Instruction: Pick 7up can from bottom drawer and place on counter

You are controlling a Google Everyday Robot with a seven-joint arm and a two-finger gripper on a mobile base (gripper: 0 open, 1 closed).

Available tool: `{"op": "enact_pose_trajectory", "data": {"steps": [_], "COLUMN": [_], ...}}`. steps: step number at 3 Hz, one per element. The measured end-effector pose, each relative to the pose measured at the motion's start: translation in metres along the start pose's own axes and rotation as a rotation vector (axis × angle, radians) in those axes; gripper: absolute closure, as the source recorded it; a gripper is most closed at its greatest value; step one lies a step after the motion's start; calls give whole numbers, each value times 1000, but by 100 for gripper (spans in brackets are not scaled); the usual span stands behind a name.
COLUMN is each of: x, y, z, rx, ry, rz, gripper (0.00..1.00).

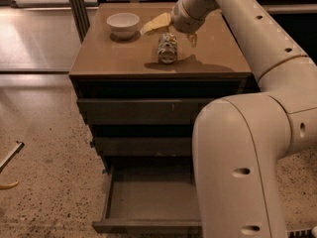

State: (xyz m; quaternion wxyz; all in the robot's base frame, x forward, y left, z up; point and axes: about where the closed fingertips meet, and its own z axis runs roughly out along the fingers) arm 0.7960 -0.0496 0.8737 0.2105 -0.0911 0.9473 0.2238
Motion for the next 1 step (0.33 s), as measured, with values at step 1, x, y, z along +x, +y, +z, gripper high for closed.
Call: {"op": "enact_pose_trajectory", "data": {"steps": [1], "x": [0], "y": [0], "z": [0], "rx": [0], "ry": [0], "rz": [0], "gripper": [0]}}
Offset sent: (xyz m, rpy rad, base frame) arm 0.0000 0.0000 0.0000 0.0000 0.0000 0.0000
